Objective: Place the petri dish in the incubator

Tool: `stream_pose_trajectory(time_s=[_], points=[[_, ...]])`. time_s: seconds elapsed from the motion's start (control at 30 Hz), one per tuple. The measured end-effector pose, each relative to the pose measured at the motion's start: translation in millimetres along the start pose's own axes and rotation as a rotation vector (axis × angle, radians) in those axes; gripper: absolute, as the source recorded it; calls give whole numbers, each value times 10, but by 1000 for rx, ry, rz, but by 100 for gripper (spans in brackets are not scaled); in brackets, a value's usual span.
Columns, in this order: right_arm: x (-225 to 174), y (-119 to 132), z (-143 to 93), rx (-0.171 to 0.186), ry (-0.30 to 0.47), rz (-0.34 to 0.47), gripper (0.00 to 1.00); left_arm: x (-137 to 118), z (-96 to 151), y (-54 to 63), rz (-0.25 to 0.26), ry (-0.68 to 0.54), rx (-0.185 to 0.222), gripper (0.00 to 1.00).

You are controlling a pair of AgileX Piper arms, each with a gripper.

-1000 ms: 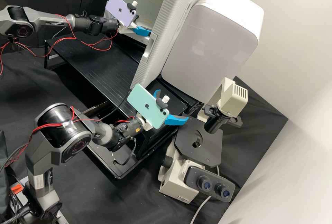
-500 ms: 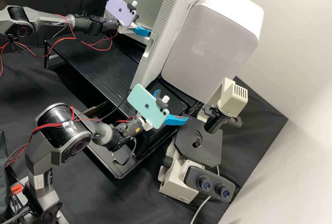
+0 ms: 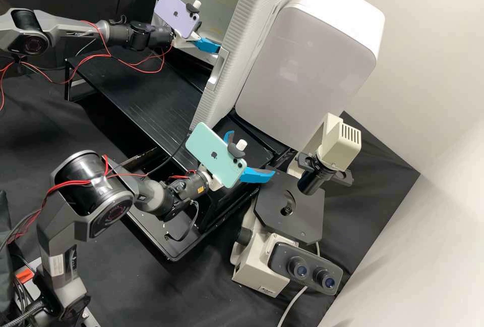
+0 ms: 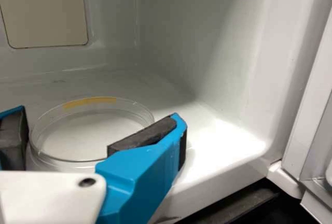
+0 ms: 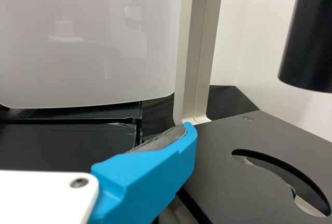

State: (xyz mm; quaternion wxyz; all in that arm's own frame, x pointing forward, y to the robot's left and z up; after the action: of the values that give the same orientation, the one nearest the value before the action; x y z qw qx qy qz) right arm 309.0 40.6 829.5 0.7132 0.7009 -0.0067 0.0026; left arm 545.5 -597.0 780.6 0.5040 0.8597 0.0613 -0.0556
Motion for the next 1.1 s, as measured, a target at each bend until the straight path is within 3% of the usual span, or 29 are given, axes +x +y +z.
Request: stream_pose_trajectory(time_s=[0.63,0.9,1.1], points=[[0,0,0,0,0,0,100,-4,-3,-1,-1,2,0,100],[0,0,0,0,0,0,100,-151,11,62,-17,7,4,100],[0,0,0,0,0,0,100,-263,46,45,-34,23,19,100]])
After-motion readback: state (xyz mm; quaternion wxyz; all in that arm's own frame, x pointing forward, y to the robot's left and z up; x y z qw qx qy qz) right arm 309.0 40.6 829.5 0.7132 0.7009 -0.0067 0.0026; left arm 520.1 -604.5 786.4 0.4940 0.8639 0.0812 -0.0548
